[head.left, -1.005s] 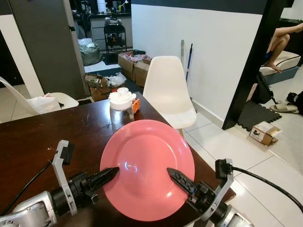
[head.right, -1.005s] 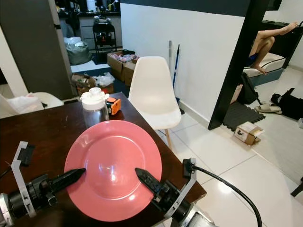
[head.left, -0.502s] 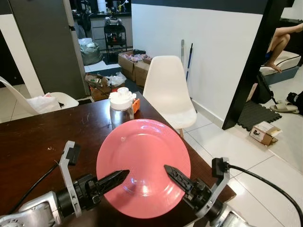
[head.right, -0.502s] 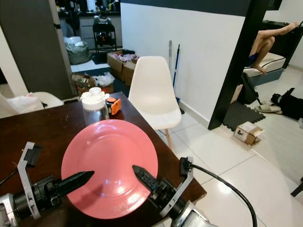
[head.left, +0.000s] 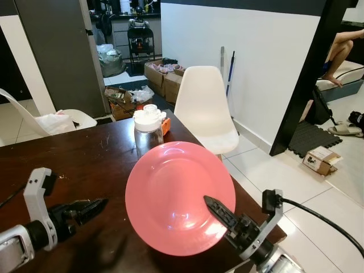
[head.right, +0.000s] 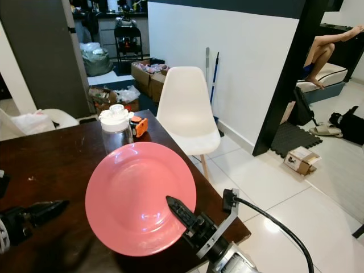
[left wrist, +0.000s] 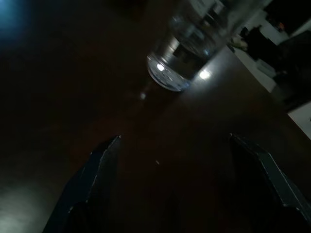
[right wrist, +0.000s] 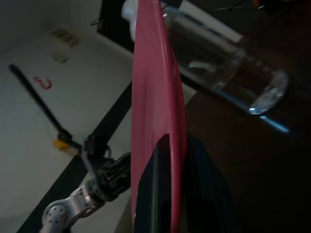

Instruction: Setting the table

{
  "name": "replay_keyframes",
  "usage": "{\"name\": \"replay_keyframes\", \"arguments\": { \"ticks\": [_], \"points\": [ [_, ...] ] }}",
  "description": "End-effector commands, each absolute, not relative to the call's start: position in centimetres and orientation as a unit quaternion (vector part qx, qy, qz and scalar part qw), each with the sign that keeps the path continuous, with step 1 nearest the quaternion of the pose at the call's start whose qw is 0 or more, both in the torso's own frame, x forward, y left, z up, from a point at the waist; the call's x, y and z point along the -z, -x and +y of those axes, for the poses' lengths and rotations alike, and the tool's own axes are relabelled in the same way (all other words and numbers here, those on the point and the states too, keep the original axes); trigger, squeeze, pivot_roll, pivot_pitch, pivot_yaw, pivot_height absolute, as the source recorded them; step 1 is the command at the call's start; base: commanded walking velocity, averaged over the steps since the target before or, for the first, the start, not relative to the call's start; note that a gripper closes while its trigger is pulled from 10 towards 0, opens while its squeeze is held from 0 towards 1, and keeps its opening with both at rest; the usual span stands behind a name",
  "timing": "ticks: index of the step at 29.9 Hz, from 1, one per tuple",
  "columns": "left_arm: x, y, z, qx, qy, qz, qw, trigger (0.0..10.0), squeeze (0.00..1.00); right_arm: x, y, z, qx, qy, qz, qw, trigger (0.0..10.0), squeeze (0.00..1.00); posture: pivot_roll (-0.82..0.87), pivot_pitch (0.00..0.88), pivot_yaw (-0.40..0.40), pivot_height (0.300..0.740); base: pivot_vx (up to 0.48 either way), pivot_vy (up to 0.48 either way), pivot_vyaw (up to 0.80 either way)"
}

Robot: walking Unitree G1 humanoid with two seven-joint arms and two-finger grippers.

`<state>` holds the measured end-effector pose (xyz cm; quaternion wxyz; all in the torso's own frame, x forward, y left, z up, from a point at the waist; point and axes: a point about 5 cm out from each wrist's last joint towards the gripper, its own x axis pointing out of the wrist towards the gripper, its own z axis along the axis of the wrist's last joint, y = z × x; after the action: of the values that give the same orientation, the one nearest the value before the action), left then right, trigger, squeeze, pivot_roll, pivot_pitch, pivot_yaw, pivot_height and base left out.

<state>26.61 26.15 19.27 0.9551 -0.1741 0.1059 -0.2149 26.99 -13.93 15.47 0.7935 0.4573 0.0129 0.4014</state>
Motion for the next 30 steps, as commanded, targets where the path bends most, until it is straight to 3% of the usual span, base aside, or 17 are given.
{"name": "replay_keyframes", "arguments": {
  "ticks": [1,5,8,11,15,16,17,18,19,20,22,24,30],
  "points": [
    [-19.5,-26.5,26.7,0.196,0.166,0.098,0.962,10.0,0.0,-15.5,-26.6,-14.5,-0.388,-0.456,0.001,0.801,0.0,0.0,0.05,0.109,0.092,0.74,0.0,0.0,0.0],
    [-19.8,-26.7,26.6,0.184,0.164,0.075,0.966,10.0,0.0,-15.3,-26.6,-14.6,-0.377,-0.449,0.001,0.81,0.0,0.0,0.05,0.105,0.091,0.74,0.0,0.0,0.0],
    [-20.1,-27.6,27.2,0.118,0.162,0.04,0.979,10.0,0.0,-15.4,-26.8,-14.7,-0.367,-0.442,-0.007,0.818,0.0,0.0,0.06,0.1,0.087,0.74,0.0,0.0,0.0],
    [-20.0,-28.3,27.6,0.046,0.127,0.023,0.991,10.0,0.0,-16.2,-26.7,-14.3,-0.375,-0.439,-0.024,0.816,0.0,0.0,0.06,0.096,0.086,0.74,0.0,0.0,0.0],
    [-18.9,-28.5,26.1,0.002,0.063,0.026,0.998,10.0,0.0,-18.0,-26.4,-12.0,-0.418,-0.414,-0.041,0.808,0.0,0.0,0.06,0.093,0.085,0.74,0.0,0.0,0.0],
    [-18.7,-28.5,24.9,0.001,0.014,0.016,1.0,10.0,0.0,-18.6,-26.5,-11.1,-0.427,-0.405,-0.046,0.807,0.0,0.0,0.06,0.086,0.078,0.74,0.0,0.0,0.0],
    [-18.7,-28.6,24.4,-0.002,0.005,0.014,1.0,10.0,0.0,-18.7,-26.6,-10.7,-0.428,-0.401,-0.047,0.809,2.2,0.0,0.06,0.086,0.078,0.74,0.0,0.0,0.0],
    [-18.7,-28.6,24.4,-0.002,0.005,0.014,1.0,10.0,0.0,-18.7,-26.6,-10.7,-0.428,-0.401,-0.047,0.809,2.2,0.0,0.06,0.086,0.078,0.74,0.0,0.0,0.0],
    [-18.7,-28.6,23.9,-0.006,-0.004,0.009,1.0,10.0,0.0,-18.9,-26.8,-10.3,-0.424,-0.386,-0.048,0.818,8.6,0.0,0.06,0.086,0.078,0.74,0.0,0.0,0.0],
    [-18.8,-28.6,23.5,-0.008,-0.011,0.004,1.0,10.0,0.0,-19.0,-27.1,-10.0,-0.414,-0.366,-0.05,0.832,10.0,0.0,0.06,0.085,0.078,0.74,0.0,0.0,0.0],
    [-18.9,-28.7,23.0,-0.01,-0.024,0.0,1.0,10.0,0.0,-19.2,-27.4,-9.8,-0.402,-0.348,-0.053,0.845,10.0,0.0,0.06,0.085,0.076,0.74,0.0,0.0,0.0],
    [-19.0,-28.6,22.2,-0.021,-0.052,-0.012,0.998,10.0,0.0,-19.4,-28.5,-9.8,-0.344,-0.301,-0.071,0.887,10.0,0.0,0.06,0.086,0.074,0.74,0.0,0.0,0.0],
    [-18.3,-28.4,21.9,-0.07,-0.089,-0.021,0.993,10.0,0.0,-19.4,-28.8,-9.6,-0.294,-0.233,-0.092,0.922,10.0,0.0,0.06,0.091,0.069,0.74,0.0,0.0,0.0]
  ]
}}
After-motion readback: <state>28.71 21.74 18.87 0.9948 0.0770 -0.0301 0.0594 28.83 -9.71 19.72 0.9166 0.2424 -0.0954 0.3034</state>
